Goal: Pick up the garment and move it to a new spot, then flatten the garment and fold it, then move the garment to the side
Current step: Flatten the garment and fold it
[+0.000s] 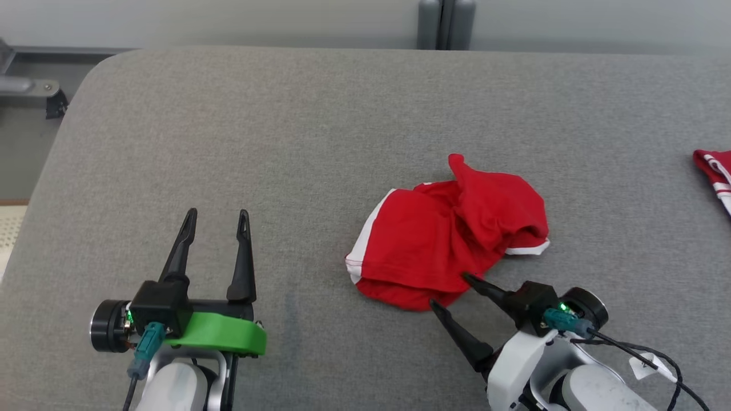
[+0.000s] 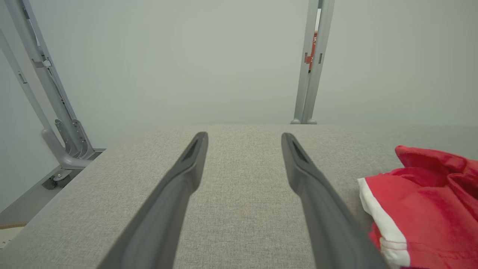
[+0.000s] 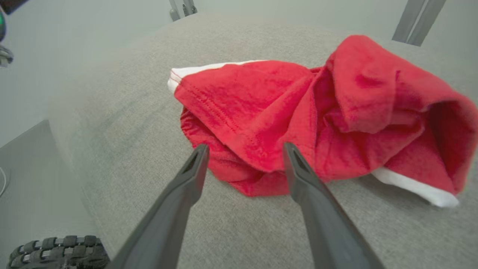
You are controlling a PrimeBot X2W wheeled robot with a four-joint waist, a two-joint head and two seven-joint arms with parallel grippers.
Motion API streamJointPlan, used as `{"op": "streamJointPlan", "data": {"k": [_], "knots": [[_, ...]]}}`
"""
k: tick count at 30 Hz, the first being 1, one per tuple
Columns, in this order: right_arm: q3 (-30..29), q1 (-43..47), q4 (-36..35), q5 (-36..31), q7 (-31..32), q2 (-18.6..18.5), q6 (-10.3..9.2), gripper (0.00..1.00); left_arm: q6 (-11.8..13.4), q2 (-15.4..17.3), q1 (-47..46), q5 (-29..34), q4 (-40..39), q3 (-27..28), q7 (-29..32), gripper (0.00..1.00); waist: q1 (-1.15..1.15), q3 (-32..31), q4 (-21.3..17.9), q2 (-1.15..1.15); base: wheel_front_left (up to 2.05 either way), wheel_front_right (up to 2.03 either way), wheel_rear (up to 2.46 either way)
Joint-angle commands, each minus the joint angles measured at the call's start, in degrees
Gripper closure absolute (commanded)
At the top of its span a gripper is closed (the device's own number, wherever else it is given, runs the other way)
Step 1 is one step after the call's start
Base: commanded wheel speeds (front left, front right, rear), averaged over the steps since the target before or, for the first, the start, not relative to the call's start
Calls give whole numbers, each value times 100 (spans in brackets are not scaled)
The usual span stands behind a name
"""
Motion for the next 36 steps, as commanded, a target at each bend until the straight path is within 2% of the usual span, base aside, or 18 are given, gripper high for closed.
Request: {"op": "streamJointPlan", "data": {"k": [1, 6, 7, 8, 9, 15, 20, 24, 30, 33, 36], "knots": [[91, -189, 170, -65, -22, -96, -9, 0, -31, -26, -138, 51, 50, 10, -38, 0, 0, 317, 312, 0, 0, 0, 0], [377, -633, 647, -419, -47, -158, -9, 0, -41, -114, -230, 91, 108, 59, -46, 0, 0, 403, 314, 0, 0, 0, 0], [404, -720, 752, -480, -57, -152, -9, 31, -52, -134, -244, 99, 95, 73, -48, 0, 0, 422, 307, 0, 0, 0, 0], [418, -792, 826, -538, -83, -144, -9, 73, -68, -151, -251, 116, 85, 82, -48, 0, 0, 433, 302, 0, 0, 0, 0], [444, -857, 941, -567, -69, -113, -9, 100, -82, -165, -252, 138, 74, 98, -47, 0, 0, 450, 291, 0, 0, 0, 0], [374, -1083, 1143, -423, -388, 13, -8, 100, -161, -246, -280, 225, 52, 167, -47, 0, 0, 503, 268, 0, 0, 0, 0], [279, -1114, 716, -100, -836, 51, -9, 100, -178, -265, -179, 287, 53, 277, -47, 0, 0, 424, 159, 0, 0, 0, 0], [-118, -994, 329, 84, -1064, 130, -9, 100, -196, -264, -70, 329, 72, 363, -46, 0, 0, 295, -12, 0, 0, 0, 0], [-1272, -508, 32, 202, -1118, 360, -9, 100, -264, -231, 12, 390, 107, 375, -45, 0, 0, 152, -295, 0, 0, 0, 0], [-2279, -3, 126, 157, -1080, 586, -8, 100, -284, -204, 7, 422, 124, 371, -40, 0, 0, 144, -464, 0, 0, 0, 0], [-2867, 350, 300, 241, -1044, 769, -8, 100, -286, -186, 2, 431, 138, 366, -40, 0, 0, 149, -558, 0, 0, 0, 0]]}}
